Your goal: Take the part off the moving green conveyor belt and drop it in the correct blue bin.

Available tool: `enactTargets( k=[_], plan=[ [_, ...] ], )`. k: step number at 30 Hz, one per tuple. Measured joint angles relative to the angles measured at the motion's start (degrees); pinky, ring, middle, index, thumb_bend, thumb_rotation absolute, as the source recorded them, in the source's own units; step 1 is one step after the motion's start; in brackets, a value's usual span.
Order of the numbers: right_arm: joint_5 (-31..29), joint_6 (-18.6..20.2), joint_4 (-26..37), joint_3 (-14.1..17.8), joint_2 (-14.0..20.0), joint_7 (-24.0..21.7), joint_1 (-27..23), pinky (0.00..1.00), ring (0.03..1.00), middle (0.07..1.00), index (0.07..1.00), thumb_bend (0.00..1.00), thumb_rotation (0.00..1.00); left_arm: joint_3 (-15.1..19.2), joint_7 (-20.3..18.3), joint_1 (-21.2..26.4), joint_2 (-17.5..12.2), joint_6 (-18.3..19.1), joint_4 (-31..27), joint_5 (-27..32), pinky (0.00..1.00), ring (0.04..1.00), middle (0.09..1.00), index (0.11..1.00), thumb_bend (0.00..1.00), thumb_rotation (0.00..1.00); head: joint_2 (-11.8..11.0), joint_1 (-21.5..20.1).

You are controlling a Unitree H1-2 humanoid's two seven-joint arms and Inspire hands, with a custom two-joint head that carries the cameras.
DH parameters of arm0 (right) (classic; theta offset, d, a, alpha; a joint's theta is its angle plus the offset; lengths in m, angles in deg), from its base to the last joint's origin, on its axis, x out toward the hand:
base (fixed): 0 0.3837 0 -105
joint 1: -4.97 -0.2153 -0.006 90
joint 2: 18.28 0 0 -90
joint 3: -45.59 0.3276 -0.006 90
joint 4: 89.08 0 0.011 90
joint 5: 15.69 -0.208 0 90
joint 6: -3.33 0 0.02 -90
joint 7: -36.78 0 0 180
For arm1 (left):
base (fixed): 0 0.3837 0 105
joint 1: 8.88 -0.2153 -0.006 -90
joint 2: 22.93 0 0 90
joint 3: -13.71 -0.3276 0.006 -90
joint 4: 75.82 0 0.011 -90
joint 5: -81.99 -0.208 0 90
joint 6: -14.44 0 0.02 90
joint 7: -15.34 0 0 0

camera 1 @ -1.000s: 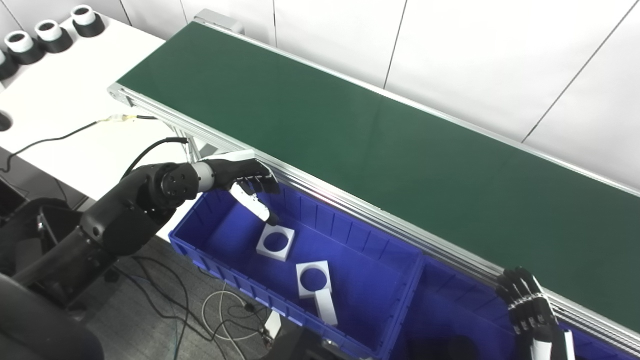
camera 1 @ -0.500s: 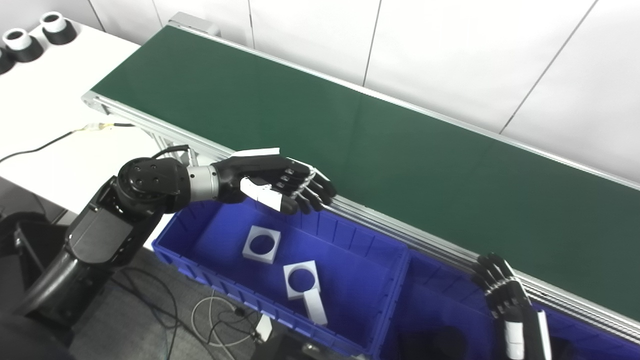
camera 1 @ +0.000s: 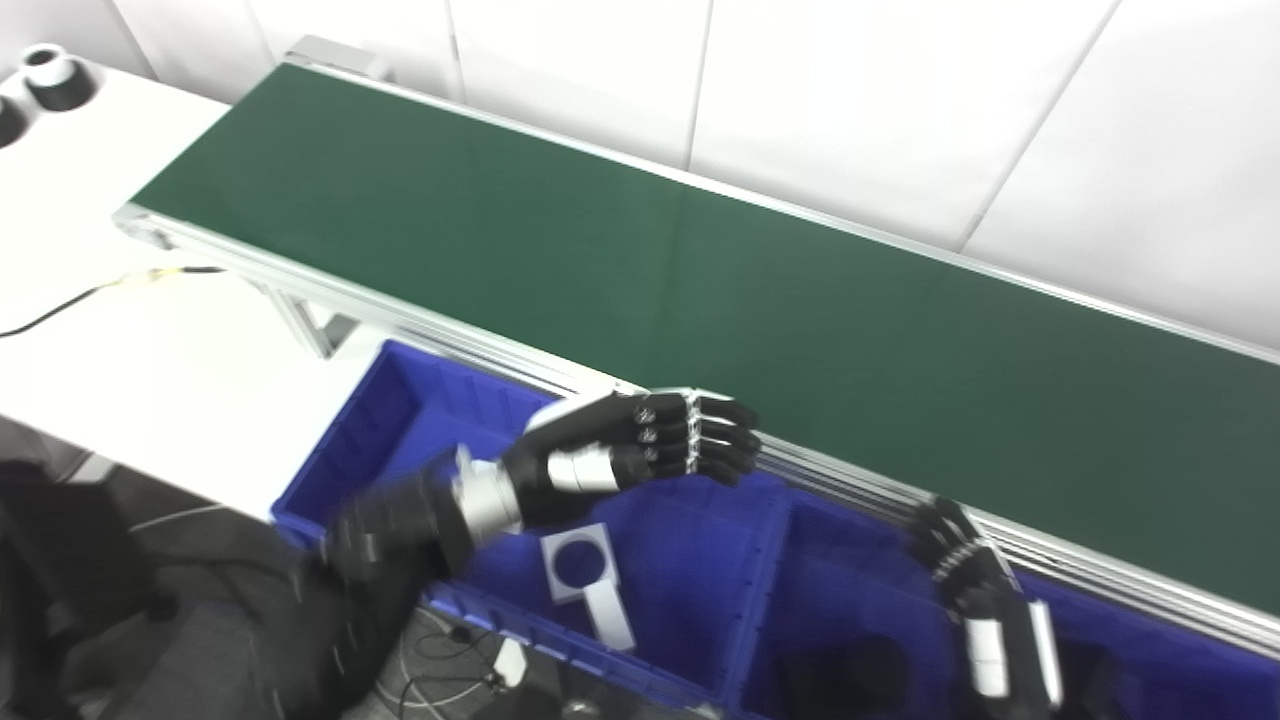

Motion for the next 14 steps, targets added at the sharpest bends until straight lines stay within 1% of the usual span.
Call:
enactTargets(
  k=[1, 2, 3, 4, 5, 7, 9, 10, 11, 12, 13, 14],
  plan=[
    [0.4, 0.0, -0.2, -0.6, -0.2, 0.2, 0.0, 0.82, 0.84, 0.837, 0.836, 0.77, 0.83, -0.5, 1.1, -0.4, 1.5, -2.8, 2.2, -2.2, 0.74, 0.757, 0.746, 0.666, 1.0, 0.49, -1.4, -2.9],
    [0.7, 0.0, -0.3, -1.1, -0.3, 0.5, 0.0, 0.82, 0.842, 0.838, 0.837, 0.77, 0.83, -0.8, 2.3, -0.5, 2.2, -5.1, 4.4, -4.3, 0.73, 0.755, 0.741, 0.65, 1.0, 0.5, -1.4, -2.9],
    [1.3, 0.0, -0.5, -1.8, -0.5, 1.0, 0.0, 0.82, 0.841, 0.84, 0.837, 0.77, 0.83, -1.1, 3.5, -0.3, 2.6, -8.2, 6.6, -6.4, 0.73, 0.752, 0.737, 0.646, 1.0, 0.52, -3.1, -6.0],
    [1.7, 0.0, -0.8, -2.3, -0.6, 1.5, 0.0, 0.82, 0.841, 0.84, 0.836, 0.77, 0.83, -1.2, 4.7, 0.1, 2.7, -10.7, 9.0, -8.1, 0.73, 0.751, 0.736, 0.644, 1.0, 0.53, -3.1, -6.0],
    [2.2, 0.0, -1.3, -2.8, -0.8, 2.1, 0.0, 0.82, 0.838, 0.838, 0.833, 0.76, 0.82, -1.1, 6.1, 0.7, 2.9, -13.6, 11.1, -9.9, 0.74, 0.761, 0.744, 0.659, 1.0, 0.54, -4.6, -9.6],
    [3.0, 0.0, -2.3, -3.8, -0.8, 4.0, 0.2, 0.82, 0.842, 0.84, 0.828, 0.73, 0.82, -1.1, 8.8, 2.1, 3.3, -19.4, 16.8, -12.8, 0.77, 0.79, 0.77, 0.694, 1.0, 0.55, -6.2, -13.7],
    [4.6, 0.0, -3.0, -5.7, -0.8, 7.1, 0.5, 0.81, 0.836, 0.835, 0.816, 0.74, 0.82, -1.1, 13.1, 4.0, 3.9, -24.7, 22.7, -16.3, 0.79, 0.814, 0.797, 0.722, 1.0, 0.57, -7.6, -17.2],
    [5.3, 0.0, -3.6, -6.8, -0.9, 8.9, 0.6, 0.81, 0.835, 0.832, 0.809, 0.77, 0.82, -1.3, 14.6, 4.6, 4.0, -25.7, 24.4, -17.3, 0.8, 0.825, 0.811, 0.738, 1.0, 0.57, -8.0, -18.8],
    [6.2, 0.0, -4.1, -8.2, -1.0, 10.9, 0.6, 0.81, 0.835, 0.832, 0.809, 0.77, 0.82, -2.0, 16.2, 5.1, 3.9, -26.5, 25.7, -18.3, 0.8, 0.825, 0.811, 0.738, 1.0, 0.57, -8.0, -18.8],
    [7.0, 0.0, -4.2, -9.6, -1.2, 12.7, 0.6, 0.8, 0.833, 0.83, 0.804, 0.79, 0.82, -2.4, 17.2, 5.4, 3.7, -26.9, 26.5, -18.6, 0.82, 0.835, 0.821, 0.754, 1.0, 0.58, -9.0, -22.8],
    [7.7, 0.0, -4.3, -10.9, -1.2, 14.6, 0.6, 0.8, 0.832, 0.829, 0.803, 0.8, 0.82, -2.8, 17.6, 5.6, 3.4, -27.0, 27.1, -18.6, 0.83, 0.839, 0.824, 0.759, 1.0, 0.58, -9.0, -22.9],
    [8.6, 0.0, -4.6, -12.7, -1.2, 17.0, 0.5, 0.8, 0.832, 0.831, 0.805, 0.79, 0.82, -3.2, 17.8, 5.8, 3.0, -27.1, 27.9, -18.5, 0.84, 0.844, 0.828, 0.772, 1.0, 0.59, -9.3, -24.6]
  ],
)
